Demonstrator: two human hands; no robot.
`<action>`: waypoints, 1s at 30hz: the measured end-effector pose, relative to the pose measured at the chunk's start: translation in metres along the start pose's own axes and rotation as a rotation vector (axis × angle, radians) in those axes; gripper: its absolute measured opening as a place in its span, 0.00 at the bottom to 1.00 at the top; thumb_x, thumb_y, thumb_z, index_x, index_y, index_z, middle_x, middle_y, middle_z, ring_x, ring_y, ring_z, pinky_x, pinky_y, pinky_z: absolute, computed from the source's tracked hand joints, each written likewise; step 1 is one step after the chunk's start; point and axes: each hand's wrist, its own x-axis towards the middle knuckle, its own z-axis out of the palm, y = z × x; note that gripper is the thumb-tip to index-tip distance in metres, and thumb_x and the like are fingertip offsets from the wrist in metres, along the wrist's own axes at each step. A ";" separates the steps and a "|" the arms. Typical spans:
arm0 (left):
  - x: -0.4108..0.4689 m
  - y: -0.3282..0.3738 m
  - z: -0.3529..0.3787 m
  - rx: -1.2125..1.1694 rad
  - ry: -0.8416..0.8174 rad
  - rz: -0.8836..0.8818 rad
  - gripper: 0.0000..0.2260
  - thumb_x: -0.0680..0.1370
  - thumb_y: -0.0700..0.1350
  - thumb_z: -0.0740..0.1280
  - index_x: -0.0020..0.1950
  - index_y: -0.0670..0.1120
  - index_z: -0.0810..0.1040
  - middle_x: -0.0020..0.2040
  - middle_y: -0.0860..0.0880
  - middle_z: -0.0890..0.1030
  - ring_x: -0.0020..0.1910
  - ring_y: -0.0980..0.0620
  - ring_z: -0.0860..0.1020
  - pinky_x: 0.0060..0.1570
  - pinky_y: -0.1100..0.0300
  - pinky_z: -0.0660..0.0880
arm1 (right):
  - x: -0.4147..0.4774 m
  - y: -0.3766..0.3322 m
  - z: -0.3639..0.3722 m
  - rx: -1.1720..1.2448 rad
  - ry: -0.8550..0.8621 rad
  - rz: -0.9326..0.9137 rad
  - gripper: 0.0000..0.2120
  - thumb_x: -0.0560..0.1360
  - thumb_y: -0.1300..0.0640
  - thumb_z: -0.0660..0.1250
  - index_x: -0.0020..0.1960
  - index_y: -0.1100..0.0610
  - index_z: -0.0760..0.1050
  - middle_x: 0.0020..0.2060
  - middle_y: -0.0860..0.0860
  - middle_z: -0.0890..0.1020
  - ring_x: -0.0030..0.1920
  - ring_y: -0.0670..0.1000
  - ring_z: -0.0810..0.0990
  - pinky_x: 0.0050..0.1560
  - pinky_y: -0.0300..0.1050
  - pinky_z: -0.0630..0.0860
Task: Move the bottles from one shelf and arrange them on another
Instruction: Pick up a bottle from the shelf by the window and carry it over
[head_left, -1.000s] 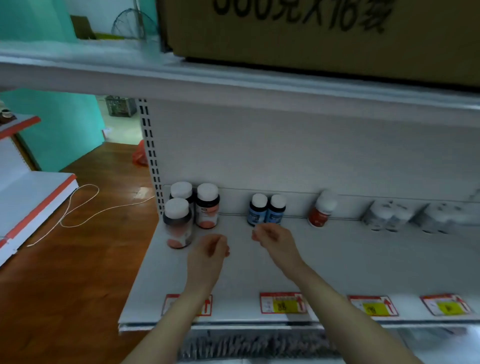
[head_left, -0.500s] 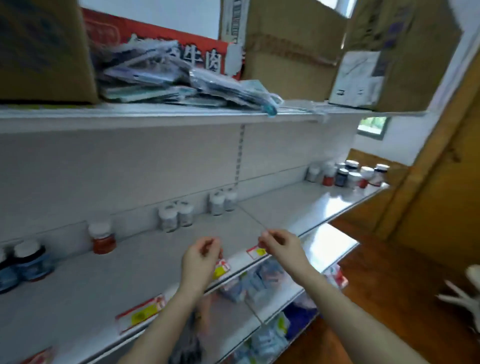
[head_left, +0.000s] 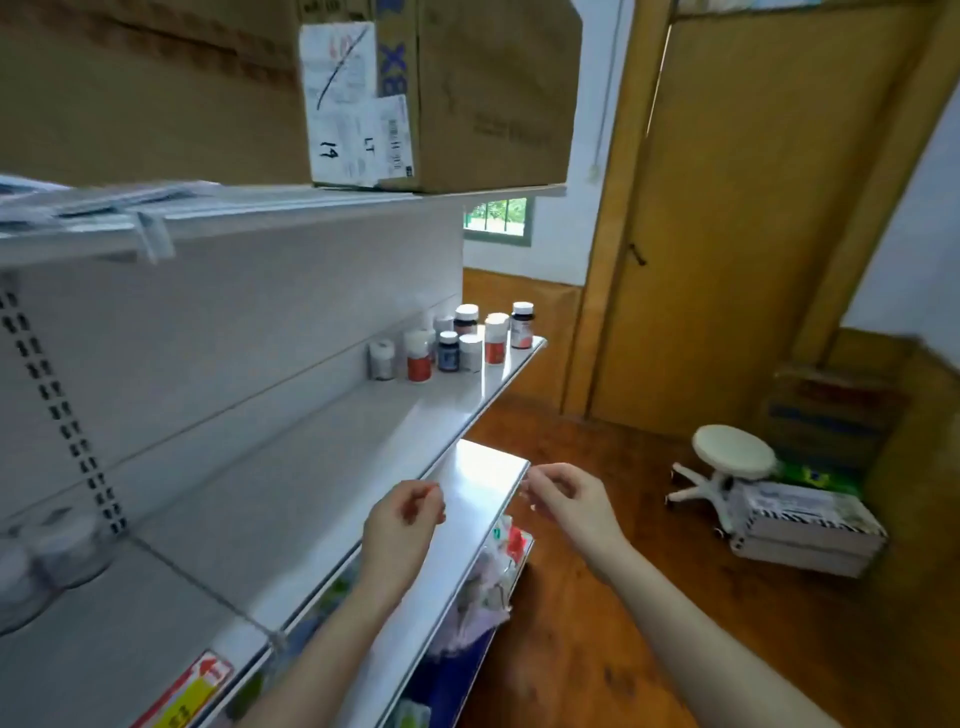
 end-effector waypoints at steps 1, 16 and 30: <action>0.020 -0.002 0.013 0.006 0.002 -0.014 0.08 0.75 0.42 0.65 0.36 0.53 0.75 0.34 0.49 0.80 0.36 0.48 0.78 0.45 0.50 0.74 | 0.020 0.003 -0.007 -0.020 -0.005 0.005 0.08 0.75 0.61 0.65 0.48 0.65 0.78 0.35 0.53 0.81 0.31 0.37 0.79 0.34 0.30 0.74; 0.237 -0.019 0.218 0.092 -0.025 -0.069 0.07 0.75 0.40 0.64 0.41 0.52 0.76 0.39 0.49 0.80 0.46 0.46 0.80 0.47 0.58 0.74 | 0.268 0.086 -0.138 -0.089 0.008 0.086 0.03 0.75 0.58 0.64 0.45 0.55 0.77 0.40 0.54 0.83 0.45 0.54 0.83 0.49 0.48 0.79; 0.373 -0.068 0.221 0.203 0.380 -0.318 0.14 0.75 0.40 0.65 0.60 0.38 0.74 0.58 0.42 0.79 0.57 0.46 0.76 0.58 0.58 0.70 | 0.476 0.115 -0.042 -0.200 -0.426 0.025 0.13 0.76 0.55 0.63 0.59 0.58 0.75 0.54 0.53 0.81 0.53 0.51 0.79 0.59 0.50 0.77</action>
